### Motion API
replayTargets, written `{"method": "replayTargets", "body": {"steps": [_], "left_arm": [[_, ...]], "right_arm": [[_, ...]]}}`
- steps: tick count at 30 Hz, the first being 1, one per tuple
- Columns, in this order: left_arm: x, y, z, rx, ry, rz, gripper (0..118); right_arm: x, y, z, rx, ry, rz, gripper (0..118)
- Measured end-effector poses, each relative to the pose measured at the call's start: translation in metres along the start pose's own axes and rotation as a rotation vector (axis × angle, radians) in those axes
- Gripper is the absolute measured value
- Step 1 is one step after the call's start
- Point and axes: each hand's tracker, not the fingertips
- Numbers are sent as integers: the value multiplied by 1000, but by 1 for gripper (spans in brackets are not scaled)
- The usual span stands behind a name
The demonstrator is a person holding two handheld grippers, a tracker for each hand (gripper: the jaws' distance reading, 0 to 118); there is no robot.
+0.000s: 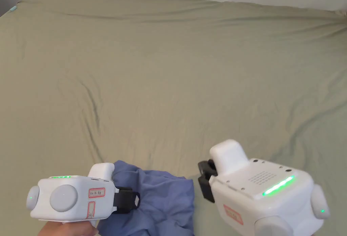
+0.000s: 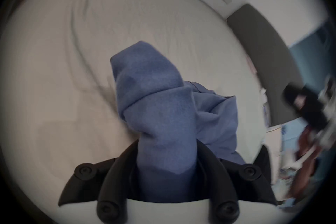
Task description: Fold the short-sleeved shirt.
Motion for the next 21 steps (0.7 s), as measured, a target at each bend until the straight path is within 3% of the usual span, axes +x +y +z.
{"method": "replayTargets", "body": {"steps": [4, 11, 21], "left_arm": [[-1, -8, 18, 71, 81, -73, 22], [-24, -26, 56, 119, 331, -129, 22], [-127, -37, 85, 106, 647, -130, 22]], "right_arm": [[1, 15, 35, 107, -131, 22, 2], [-18, 27, 59, 192, -196, 7, 2], [-45, 35, 52, 199, -181, 24, 2]]}}
